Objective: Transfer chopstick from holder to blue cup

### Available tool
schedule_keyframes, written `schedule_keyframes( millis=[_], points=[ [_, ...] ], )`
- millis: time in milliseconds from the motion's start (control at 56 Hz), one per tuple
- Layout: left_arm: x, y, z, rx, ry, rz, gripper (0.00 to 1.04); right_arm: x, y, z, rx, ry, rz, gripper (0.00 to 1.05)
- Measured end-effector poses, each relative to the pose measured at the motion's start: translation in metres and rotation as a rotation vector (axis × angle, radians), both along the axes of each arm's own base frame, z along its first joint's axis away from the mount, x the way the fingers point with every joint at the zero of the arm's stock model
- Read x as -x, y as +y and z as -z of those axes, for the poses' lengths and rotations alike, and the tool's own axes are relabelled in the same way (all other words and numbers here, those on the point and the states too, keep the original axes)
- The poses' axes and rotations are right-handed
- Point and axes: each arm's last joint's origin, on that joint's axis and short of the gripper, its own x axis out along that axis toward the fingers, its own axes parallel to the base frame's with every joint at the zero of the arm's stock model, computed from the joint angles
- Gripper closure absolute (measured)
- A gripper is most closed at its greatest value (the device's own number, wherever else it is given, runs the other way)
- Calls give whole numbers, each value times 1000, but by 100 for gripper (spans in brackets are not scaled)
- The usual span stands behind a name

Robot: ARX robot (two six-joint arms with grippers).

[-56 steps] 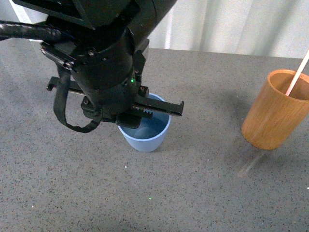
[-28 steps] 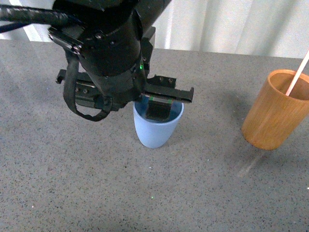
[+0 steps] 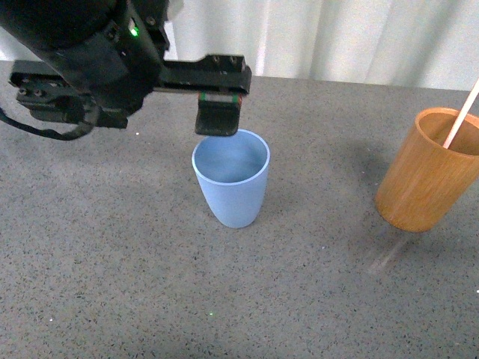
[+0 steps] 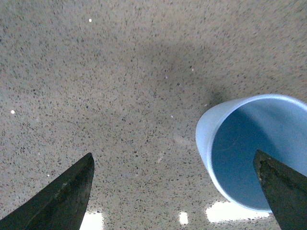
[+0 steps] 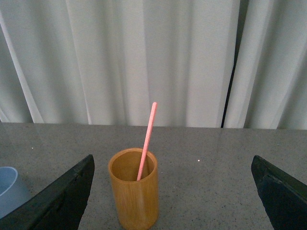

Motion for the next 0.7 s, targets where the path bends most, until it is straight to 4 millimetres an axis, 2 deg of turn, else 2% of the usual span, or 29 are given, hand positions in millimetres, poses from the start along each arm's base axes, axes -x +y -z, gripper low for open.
schedule_keyframes(
  millis=[107, 196, 232, 286, 357, 446, 518, 571, 696],
  points=[
    [12, 19, -28, 110, -157, 9, 7, 0, 0, 0, 0, 0, 1, 10],
    [32, 45, -58, 225, -356, 2, 7, 0, 0, 0, 0, 0, 0, 10],
    [46, 64, -70, 182, -584, -71, 15, 0, 0, 0, 0, 0, 0, 10],
    [68, 91, -77, 141, -802, -129, 26, 0, 0, 0, 0, 0, 0, 10],
    [101, 123, -75, 115, -894, -139, 39, 0, 0, 0, 0, 0, 3, 10],
    [137, 145, -59, 71, -888, -167, 53, 0, 0, 0, 0, 0, 2, 10],
    [165, 149, -42, 55, -880, -171, 66, 0, 0, 0, 0, 0, 1, 10],
    [178, 149, -32, 59, -893, -152, 75, 0, 0, 0, 0, 0, -1, 10],
    [191, 148, -26, 56, -941, -143, 98, 0, 0, 0, 0, 0, 3, 10]
  ],
)
